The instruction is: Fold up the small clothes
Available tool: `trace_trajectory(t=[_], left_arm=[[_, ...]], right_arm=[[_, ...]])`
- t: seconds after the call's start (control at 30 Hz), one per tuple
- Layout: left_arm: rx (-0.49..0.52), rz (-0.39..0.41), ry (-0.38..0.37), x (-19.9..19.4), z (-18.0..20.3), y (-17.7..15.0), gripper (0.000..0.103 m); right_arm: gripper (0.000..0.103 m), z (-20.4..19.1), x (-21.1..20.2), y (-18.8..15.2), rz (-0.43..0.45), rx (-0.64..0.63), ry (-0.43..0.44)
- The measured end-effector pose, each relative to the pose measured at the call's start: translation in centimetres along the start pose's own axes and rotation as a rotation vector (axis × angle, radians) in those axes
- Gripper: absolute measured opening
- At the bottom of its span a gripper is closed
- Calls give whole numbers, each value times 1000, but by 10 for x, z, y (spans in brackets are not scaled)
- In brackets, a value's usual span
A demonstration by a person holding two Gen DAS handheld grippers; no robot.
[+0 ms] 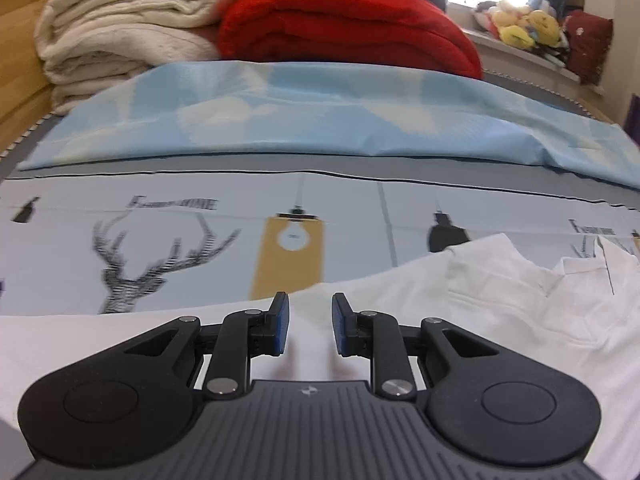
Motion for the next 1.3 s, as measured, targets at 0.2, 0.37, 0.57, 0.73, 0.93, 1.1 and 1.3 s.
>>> trace_trajectory(t=[0.2,0.37,0.57,0.73,0.93,1.1,1.3], left_arm=[[-20,22,-111,19,31,4,40],[-2,-33,-127,45,45,-7,51],[-54,-104,138,59,0,-13,40],[-105,56,-125,51,24,6,45],[-82,39,-245,63,56,2,49],[50,40,-195,72,67,-5,2],[33,79,-27,63,40,1,4]], right_arm=[[6,-33,-18,0,74,-109,136],[28,-152,-54,-93,-109,-403,549],[37,-215,-56,-196,-294,-691,588],[40,-240,-71,-213,-152,-748,630],[40,-255,-77,-240,-206,-774,699],[15,-258,-84,-248,-187,-817,748],[16,-268,-111,-244,-172,-742,910]])
Point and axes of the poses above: each gripper's, at about its wrist camera, not at the fingertips, and x roughly the way its jaws point, z to its right, y to its top, the point moved 8 cm from there along x, roughly the way its jaws point, and after that the axes turned 9 degrees about x, right-handed, at the moved point
